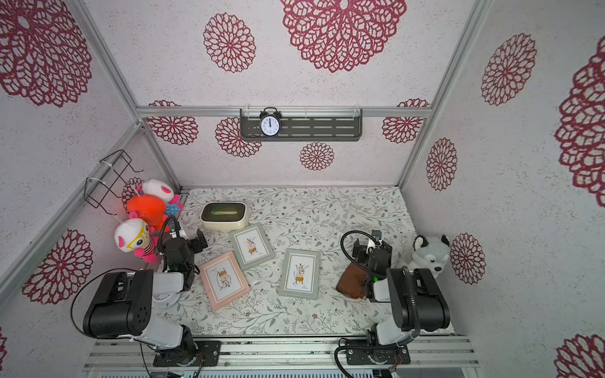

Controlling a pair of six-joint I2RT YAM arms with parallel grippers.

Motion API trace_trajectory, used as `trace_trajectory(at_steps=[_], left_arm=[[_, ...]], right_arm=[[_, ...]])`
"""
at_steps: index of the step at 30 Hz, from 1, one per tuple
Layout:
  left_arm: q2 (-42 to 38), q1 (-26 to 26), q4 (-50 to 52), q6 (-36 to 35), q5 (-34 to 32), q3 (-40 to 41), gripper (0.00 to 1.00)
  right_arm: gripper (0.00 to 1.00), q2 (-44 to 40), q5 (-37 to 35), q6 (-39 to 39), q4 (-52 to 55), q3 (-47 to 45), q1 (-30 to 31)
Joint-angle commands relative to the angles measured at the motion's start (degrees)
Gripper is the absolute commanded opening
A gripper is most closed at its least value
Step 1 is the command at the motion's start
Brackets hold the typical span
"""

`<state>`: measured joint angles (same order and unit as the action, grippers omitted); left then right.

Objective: Wipe the picture frame with a cloth
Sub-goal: Move the picture frame to the center of the board.

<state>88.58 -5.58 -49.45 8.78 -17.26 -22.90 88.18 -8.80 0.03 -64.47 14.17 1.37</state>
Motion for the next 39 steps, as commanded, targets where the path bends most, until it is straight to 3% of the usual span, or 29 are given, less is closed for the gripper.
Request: trace_trajectory(at_steps=[1, 27, 34, 39], left_arm=[[0.38, -0.39, -1.60, -0.16, -0.06, -0.95, 0.98], [-1.54, 0.22, -3.64, -1.35, 0.50, 0.72, 0.98], [-13.71, 1.47, 14.08, -0.28, -2.63, -3.54, 0.98], [-22.02, 4.04, 32.57, 8.41, -3.41, -10.94, 0.98]], right_arm=[[0.99, -0.38, -0.69, 0.75, -2.59, 1.12, -0.22], [0.99, -2.57, 0.82, -0.04, -3.21, -0.08, -0.14], [0.99, -13.83, -2.72, 0.88, 10.94, 2.26, 1.12], [0.99, -21.44, -5.14, 9.87, 32.45, 9.41, 1.62]])
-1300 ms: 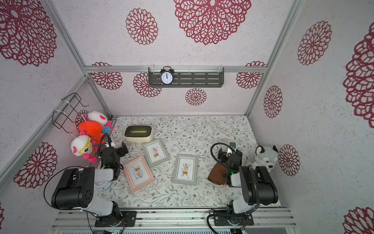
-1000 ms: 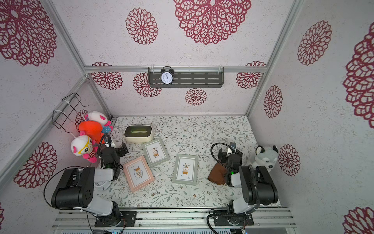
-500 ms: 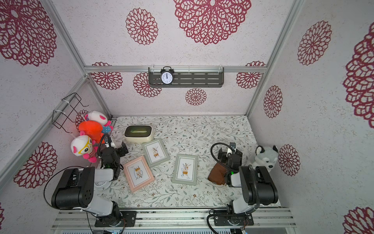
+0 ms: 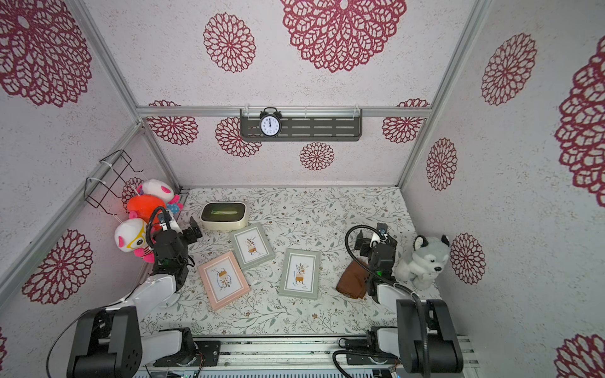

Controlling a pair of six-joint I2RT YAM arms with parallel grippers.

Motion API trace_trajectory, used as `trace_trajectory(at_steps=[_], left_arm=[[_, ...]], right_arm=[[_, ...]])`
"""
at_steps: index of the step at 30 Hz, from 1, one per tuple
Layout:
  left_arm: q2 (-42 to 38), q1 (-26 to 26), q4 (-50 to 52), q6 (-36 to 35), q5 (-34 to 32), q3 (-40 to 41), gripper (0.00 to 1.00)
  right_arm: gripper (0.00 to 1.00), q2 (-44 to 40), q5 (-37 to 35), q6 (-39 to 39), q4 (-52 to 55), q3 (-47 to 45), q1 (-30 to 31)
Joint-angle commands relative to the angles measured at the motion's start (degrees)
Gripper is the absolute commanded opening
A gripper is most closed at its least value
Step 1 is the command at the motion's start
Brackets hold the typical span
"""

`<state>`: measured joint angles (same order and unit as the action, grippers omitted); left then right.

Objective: Wipe the picture frame with a cloth
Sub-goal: Move the picture frame to the center of the board.

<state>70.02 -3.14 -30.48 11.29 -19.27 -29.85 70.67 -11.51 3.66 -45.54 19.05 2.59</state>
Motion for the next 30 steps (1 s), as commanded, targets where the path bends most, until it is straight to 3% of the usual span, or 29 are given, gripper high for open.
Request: trace_trajectory(at_steps=[1, 7, 12, 15, 20, 27, 30], left_arm=[[-4.60, 2.25, 16.92, 8.16, -1.02, -5.70, 0.98], [-6.97, 3.93, 41.22, 22.46, 8.73, -17.12, 0.98], [-2.91, 4.48, 56.19, 25.18, 19.81, -24.75, 0.98], [-0.13, 6.75, 60.90, 26.24, 22.88, -26.74, 0.98], [5.82, 14.28, 65.72, 29.76, 25.77, -29.88, 0.98], [15.10, 26.74, 60.96, 36.87, 29.60, -30.81, 0.98], [19.31, 30.30, 55.77, 39.92, 34.21, -30.01, 0.88]], right_arm=[[0.99, -5.18, -2.29, 7.93, 17.40, 5.78, 0.47], [0.99, -8.84, 0.04, 20.47, 43.43, 18.10, 0.49], [0.99, -4.07, 13.72, 23.92, 59.12, 26.82, 0.73], [0.99, -2.38, 19.92, 25.88, 61.61, 27.05, 2.13], [0.99, -0.38, 23.43, 31.00, 59.79, 25.00, 9.06], [0.96, 6.51, 24.36, 37.04, 54.57, 22.71, 15.44], [0.90, 9.79, 25.70, 38.39, 52.76, 22.55, 16.26]])
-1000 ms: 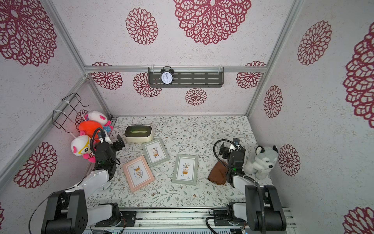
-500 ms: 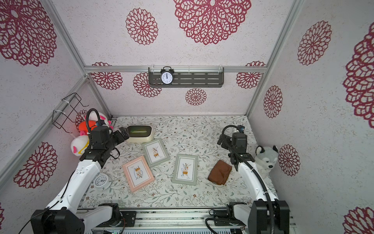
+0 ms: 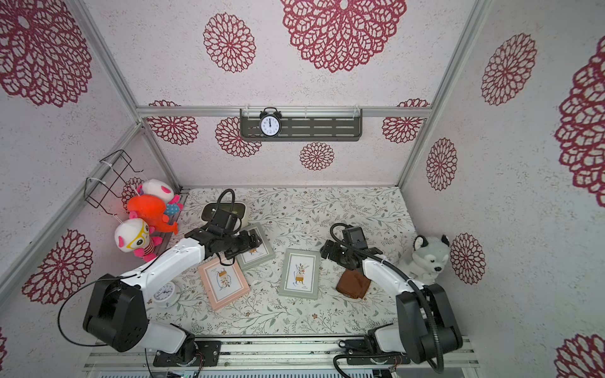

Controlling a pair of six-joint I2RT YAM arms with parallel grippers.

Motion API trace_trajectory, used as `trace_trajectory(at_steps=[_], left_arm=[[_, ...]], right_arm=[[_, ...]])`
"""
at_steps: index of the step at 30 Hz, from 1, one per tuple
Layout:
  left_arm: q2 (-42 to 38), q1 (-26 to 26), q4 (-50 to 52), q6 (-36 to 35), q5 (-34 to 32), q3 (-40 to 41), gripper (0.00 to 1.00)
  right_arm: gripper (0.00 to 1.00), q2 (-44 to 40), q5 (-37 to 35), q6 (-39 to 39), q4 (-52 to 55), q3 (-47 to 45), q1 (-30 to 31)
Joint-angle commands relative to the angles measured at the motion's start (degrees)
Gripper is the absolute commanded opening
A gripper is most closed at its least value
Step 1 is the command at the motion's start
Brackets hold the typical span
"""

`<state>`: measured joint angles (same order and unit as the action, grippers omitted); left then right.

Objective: Wipe the picture frame with a cloth
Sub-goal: Move the picture frame to the center of the board.

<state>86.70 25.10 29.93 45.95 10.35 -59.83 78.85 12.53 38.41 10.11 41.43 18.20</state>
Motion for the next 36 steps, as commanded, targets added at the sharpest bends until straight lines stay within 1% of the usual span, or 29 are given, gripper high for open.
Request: trace_trajectory(at_steps=[1, 5, 10, 11, 14, 17, 21, 26, 31, 36], left_arm=[[4.12, 2.96, -5.25, 5.56, 5.76, -0.22, 0.84], [9.08, 5.36, -3.04, 6.03, 5.48, -2.68, 0.72], [13.60, 7.43, -1.36, 6.13, 5.81, -5.81, 0.67], [14.71, 7.84, -0.10, 5.85, 5.18, -6.67, 0.63], [17.32, 8.92, 1.96, 4.95, 3.36, -8.89, 0.56], [19.89, 9.50, 1.72, 4.66, 4.42, -10.39, 0.49], [21.96, 10.07, 0.93, 4.41, 5.25, -12.11, 0.46], [25.00, 10.43, -0.10, 4.50, 6.19, -14.35, 0.40], [29.29, 10.60, -0.74, 4.32, 6.79, -17.21, 0.28], [32.55, 10.51, -0.36, 3.30, 6.51, -21.30, 0.26]], right_arm=[[0.87, 2.63, 2.18, 3.55, -2.84, 0.55, 0.93], [0.78, 6.86, 3.32, 2.04, -1.06, 2.90, 1.63], [0.73, 9.36, 4.96, 2.49, -1.55, 3.57, 2.36], [0.72, 9.71, 5.20, 2.62, -1.80, 3.47, 2.54], [0.67, 10.73, 6.13, 3.19, -2.61, 3.36, 2.91], [0.60, 11.82, 6.86, 3.59, -3.12, 3.44, 3.27], [0.57, 12.67, 7.51, 3.93, -3.94, 3.44, 3.71], [0.49, 13.85, 8.22, 4.42, -5.13, 3.48, 4.08], [0.42, 14.99, 8.86, 5.00, -6.86, 3.84, 4.30], [0.40, 17.54, 9.26, 5.33, -9.24, 6.22, 4.39]])
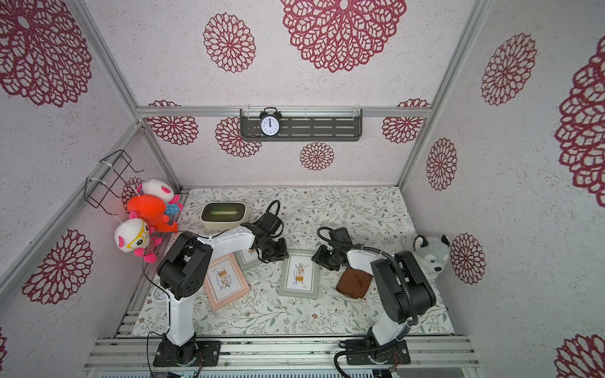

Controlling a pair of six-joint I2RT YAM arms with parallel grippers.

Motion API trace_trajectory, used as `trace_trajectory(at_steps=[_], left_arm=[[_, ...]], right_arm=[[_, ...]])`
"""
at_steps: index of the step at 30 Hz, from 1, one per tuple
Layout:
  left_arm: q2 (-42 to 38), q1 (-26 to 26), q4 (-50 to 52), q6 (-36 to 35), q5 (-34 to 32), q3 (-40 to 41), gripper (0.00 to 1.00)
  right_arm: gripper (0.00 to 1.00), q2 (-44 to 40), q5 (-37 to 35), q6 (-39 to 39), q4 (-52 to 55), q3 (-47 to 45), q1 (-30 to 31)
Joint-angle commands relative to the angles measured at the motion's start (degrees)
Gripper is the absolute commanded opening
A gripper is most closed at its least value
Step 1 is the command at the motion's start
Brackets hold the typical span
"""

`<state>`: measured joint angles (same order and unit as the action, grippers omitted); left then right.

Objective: Wipe the picture frame with a cloth
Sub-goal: Move the picture frame to the center of the board.

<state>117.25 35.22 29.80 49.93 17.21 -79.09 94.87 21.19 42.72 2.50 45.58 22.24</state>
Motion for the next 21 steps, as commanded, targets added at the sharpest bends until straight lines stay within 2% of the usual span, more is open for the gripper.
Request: trace_trajectory(at_steps=[1, 11, 14, 17, 21], left_arm=[[2.57, 0.31, 0.26, -1.15, -0.89, -3.25, 0.26], [11.03, -4.00, 4.78, -5.53, -6.97, -15.54, 0.29], [11.59, -5.52, 6.84, -6.82, -9.25, -17.60, 0.30], [10.61, -6.95, 6.25, -7.10, -8.94, -16.25, 0.37], [8.51, -8.05, 6.41, -7.55, -8.57, -13.64, 0.51]], right_arm=[[0.40, 2.45, 0.35, 0.86, -2.04, 3.11, 0.39], [0.37, 17.23, -2.21, -2.28, -0.66, 20.37, 0.24], [0.36, 18.00, -2.90, -2.14, -0.06, 22.43, 0.17], [0.42, 15.94, -5.98, -3.17, 1.45, 22.18, -0.14], [0.59, 12.02, -7.63, -4.22, 2.56, 20.13, -1.15]])
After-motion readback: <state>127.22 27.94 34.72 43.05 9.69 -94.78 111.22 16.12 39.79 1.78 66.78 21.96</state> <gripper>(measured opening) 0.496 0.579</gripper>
